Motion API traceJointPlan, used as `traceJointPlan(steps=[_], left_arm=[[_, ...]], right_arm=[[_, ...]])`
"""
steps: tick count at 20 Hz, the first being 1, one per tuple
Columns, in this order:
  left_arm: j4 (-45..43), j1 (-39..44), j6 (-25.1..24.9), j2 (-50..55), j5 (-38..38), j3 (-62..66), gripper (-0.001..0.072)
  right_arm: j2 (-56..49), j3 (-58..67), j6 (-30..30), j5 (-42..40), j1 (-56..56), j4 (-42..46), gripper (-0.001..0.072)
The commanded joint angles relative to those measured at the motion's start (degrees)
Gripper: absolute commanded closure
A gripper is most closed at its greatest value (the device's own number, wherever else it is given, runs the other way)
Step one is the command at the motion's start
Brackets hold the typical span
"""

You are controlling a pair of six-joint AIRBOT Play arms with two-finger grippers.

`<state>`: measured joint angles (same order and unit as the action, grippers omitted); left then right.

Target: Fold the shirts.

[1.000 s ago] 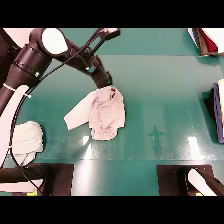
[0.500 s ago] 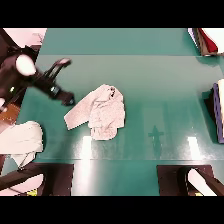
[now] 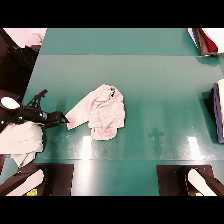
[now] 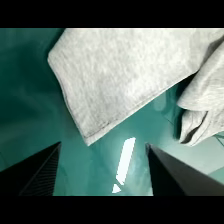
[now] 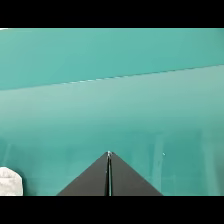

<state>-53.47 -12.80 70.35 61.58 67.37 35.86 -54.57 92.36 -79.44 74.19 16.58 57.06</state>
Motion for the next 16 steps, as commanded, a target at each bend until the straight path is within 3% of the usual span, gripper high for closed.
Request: traceJointPlan(steps=[1, 16], left_arm=[[4.04, -0.42, -0.87, -0.15, -3.45, -3.78, 0.0102], [7.45, -0.39, -1.29, -0.15, -8.52, -6.93, 0.0103]], right_arm=[[0.00, -0.02, -0.02, 0.31, -0.04, -0.02, 0.0697], [0.00, -0.04, -0.02, 1.14, -0.04, -0.04, 0.0697]])
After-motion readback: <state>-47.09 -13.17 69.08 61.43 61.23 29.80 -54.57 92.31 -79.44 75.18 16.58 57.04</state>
